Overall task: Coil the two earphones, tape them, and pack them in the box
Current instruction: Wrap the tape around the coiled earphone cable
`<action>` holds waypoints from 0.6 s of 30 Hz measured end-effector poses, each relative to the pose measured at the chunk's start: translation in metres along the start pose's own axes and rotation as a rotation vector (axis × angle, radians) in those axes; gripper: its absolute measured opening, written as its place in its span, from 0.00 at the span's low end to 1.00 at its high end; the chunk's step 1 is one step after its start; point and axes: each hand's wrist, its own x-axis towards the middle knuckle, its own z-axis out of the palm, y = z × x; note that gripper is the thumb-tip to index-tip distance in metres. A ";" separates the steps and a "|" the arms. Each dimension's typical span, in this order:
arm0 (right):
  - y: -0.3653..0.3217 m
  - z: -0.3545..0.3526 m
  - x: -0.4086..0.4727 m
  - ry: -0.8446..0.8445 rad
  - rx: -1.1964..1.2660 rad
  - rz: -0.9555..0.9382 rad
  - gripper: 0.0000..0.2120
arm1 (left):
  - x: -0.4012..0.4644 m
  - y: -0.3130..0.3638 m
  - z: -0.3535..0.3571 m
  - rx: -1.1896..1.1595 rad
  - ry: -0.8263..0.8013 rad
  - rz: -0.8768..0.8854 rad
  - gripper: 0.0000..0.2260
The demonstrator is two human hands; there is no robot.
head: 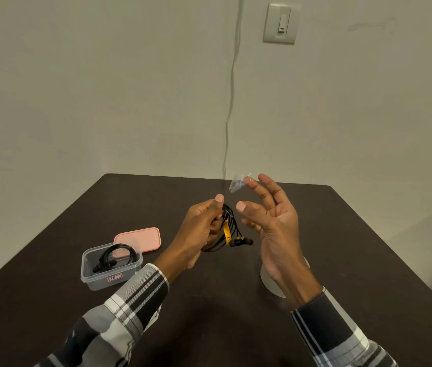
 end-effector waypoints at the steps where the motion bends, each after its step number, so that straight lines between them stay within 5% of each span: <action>1: 0.002 -0.002 0.003 -0.005 -0.063 -0.031 0.34 | 0.000 0.001 0.000 -0.005 -0.012 -0.001 0.18; 6: 0.007 -0.002 0.012 -0.132 -0.258 -0.016 0.45 | -0.001 0.006 0.001 -0.040 -0.092 -0.001 0.18; 18: 0.007 -0.008 0.025 -0.114 -0.233 -0.005 0.45 | 0.002 0.008 0.002 0.039 -0.068 0.019 0.19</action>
